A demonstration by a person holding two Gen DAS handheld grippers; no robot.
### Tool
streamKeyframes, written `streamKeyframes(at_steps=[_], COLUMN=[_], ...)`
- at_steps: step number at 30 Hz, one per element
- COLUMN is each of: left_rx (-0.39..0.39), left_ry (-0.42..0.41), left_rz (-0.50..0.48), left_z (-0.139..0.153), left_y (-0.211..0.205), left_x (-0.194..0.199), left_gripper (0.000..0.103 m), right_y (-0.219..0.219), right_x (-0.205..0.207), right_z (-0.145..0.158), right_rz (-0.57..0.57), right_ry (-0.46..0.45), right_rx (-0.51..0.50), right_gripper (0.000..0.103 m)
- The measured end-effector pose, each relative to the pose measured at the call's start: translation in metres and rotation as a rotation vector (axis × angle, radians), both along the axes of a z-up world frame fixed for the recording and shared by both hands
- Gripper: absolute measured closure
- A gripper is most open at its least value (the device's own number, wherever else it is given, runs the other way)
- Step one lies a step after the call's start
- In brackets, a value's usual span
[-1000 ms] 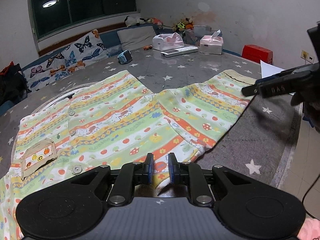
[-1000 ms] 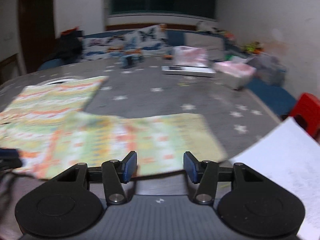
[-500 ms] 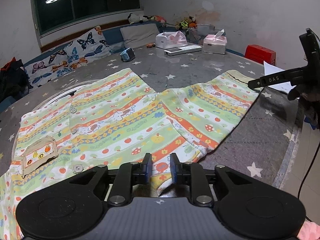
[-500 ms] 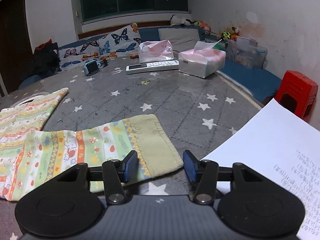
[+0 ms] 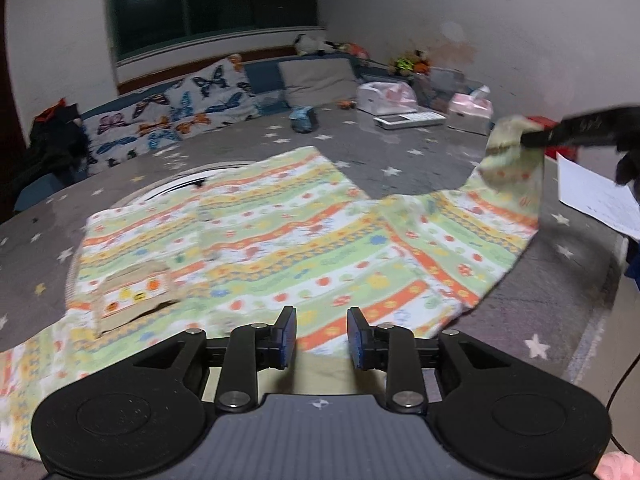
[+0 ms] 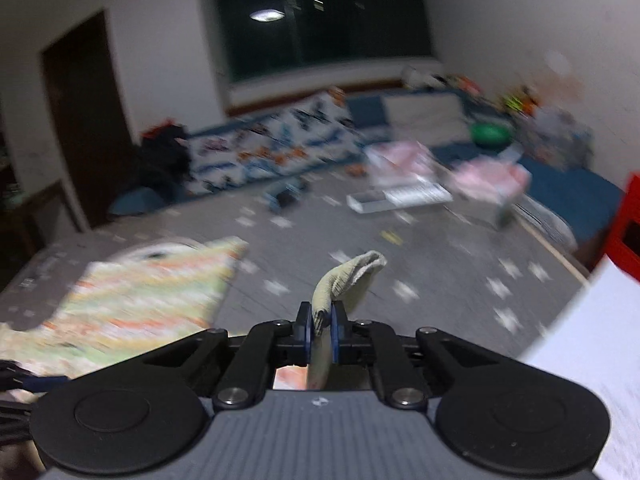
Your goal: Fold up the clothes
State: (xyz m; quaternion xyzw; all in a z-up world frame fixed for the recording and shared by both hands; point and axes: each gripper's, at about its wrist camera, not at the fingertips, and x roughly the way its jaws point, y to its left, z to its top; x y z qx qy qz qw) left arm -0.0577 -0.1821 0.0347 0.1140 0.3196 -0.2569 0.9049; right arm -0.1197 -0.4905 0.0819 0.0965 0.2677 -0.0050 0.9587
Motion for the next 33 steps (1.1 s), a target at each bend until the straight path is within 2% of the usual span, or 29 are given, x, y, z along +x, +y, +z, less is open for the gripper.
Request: streamKeyframes(at_steps=[8,11,13,18,24,28,33], left_rx=[-0.062,-0.079,-0.088,-0.114,-0.134,-0.139,-0.14], left_ry=[-0.002,-0.002,-0.003,0.003,0.019,0.03,0.027], left_rz=[0.128,0.175,0.203,0.256,0.294,0.308,0.324], left_z=[0.009,0.01,0.01,0.008,0.003,0.001,0.003], left_y=[0.054,0.075,0.087,0.112,0.128,0.132,0.135], left_x=[0.001,-0.001,-0.003,-0.006,-0.009,-0.008,-0.005], left_gripper=[0.073,0.072,0.067,0.067,0.067,0.067,0.067], right_y=[0.09,0.129,0.157,0.219,0.28,0.304,0.31], right_x=[0.026,0.037,0.046,0.065,0.078,0.075,0.068], right_z=[0.056,0.066,0.068,0.056,0.023,0.003,-0.011], right_rz=[0.276,0.374,0.439,0.567,0.684,0.732,0.767], right_ry=[-0.104,-0.121,-0.116,-0.078,0.013,0.06,0.097], right_rx=[-0.008,-0.019,-0.027,-0.057,-0.08,-0.09,-0.087], right_gripper=[0.095,0.095,0.095,0.095,0.095,0.095,0.084])
